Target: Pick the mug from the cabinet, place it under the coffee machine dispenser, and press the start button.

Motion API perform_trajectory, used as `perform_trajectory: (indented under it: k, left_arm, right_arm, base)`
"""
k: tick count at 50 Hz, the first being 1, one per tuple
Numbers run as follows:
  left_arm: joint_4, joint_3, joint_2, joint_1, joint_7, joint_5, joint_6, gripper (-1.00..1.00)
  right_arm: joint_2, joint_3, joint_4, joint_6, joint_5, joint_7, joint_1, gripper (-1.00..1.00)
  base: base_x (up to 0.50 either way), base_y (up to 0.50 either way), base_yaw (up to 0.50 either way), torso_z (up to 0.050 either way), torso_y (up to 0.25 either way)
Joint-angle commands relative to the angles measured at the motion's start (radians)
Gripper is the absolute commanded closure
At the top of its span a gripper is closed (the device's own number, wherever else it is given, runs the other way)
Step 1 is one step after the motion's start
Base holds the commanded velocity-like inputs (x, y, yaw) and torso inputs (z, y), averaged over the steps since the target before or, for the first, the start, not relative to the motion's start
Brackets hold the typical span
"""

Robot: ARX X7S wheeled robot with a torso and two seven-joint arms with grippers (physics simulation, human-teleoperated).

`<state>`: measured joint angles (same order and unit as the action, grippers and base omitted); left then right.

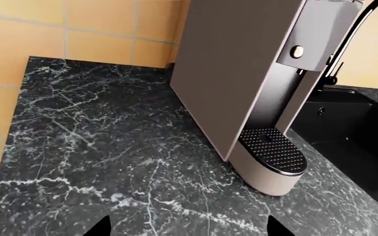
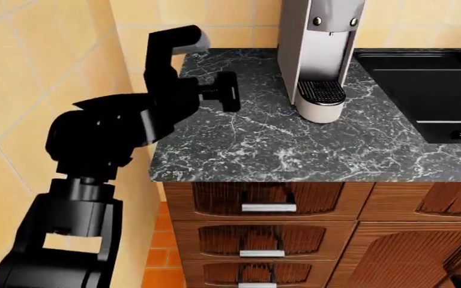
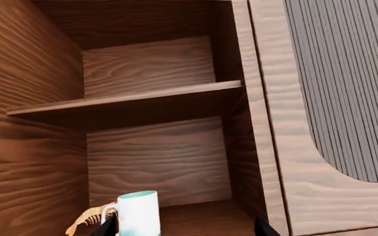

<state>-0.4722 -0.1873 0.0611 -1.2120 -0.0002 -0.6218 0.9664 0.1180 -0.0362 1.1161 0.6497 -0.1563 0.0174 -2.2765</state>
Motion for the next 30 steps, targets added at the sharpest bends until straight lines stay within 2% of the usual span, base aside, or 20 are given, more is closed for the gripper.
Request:
perform_trajectory:
  k: [1,10,30]
  left_arm:
    - [-0.029,-0.013,-0.002,-0.016,-0.002,-0.031,0.032,-1.00]
    - [-0.044,-0.021,0.005,-0.027,-0.002,-0.043,0.028,-1.00]
    - [-0.040,-0.040,0.018,-0.026,-0.005,-0.066,0.023,-1.00]
  right_arm:
    - [-0.039,0.015,0.190,0.042,0.052,-0.054,-0.079,-1.00]
    - [-0.044,-0.025,0.192,0.009,0.118,-0.076,-0.075,-1.00]
    - [-0.050,-0.041,0.191,-0.011,0.146,-0.085,-0.074,-1.00]
  base:
    - [0.00,0.00,0.00,0.000,0.000]
    - [0.00,0.00,0.00,0.000,0.000]
    - [0.15,0.46,0.00,0.000,0.000]
